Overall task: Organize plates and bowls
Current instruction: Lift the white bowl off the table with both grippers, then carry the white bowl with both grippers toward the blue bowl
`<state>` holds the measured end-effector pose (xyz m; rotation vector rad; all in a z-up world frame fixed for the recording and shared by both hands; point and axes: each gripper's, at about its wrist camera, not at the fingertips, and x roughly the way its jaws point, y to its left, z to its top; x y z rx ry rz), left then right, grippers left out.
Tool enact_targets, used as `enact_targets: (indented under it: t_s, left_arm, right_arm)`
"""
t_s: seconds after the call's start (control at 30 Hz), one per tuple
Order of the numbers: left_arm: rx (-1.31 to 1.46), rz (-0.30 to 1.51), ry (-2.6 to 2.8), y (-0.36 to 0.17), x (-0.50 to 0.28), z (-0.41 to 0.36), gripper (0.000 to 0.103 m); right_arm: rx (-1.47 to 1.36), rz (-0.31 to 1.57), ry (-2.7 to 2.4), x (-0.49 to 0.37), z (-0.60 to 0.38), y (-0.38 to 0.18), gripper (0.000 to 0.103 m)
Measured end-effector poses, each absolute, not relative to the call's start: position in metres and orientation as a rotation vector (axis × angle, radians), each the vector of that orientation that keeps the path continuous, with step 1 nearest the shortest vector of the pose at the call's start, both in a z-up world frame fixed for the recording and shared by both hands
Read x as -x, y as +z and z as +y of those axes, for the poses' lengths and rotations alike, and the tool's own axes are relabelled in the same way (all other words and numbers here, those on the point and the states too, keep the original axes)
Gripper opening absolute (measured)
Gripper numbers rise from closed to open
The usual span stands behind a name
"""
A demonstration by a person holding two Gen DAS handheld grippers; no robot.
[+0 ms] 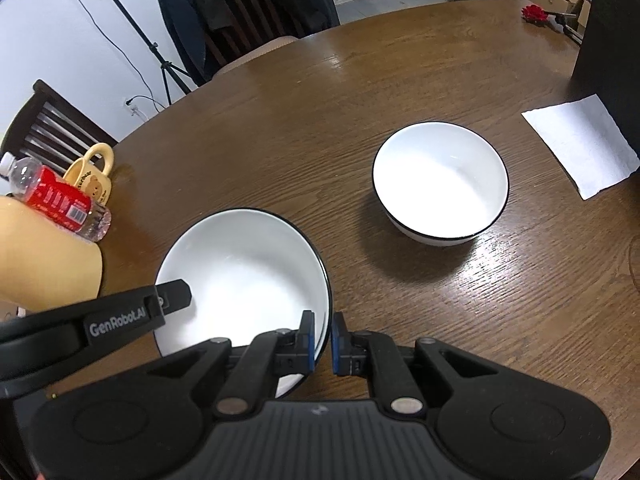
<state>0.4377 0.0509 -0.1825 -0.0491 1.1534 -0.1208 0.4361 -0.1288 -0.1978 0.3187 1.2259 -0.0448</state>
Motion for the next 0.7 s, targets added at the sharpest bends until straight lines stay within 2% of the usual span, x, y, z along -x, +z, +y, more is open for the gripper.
enact_targets:
  t_s: [0.7]
  left_arm:
    - [0.079, 1.103, -0.068, -0.153, -0.387, 0.057, 0.012]
  right_arm:
    - [-0.281, 1.19, 0.018, -0.395, -0.123, -0.167, 0.008]
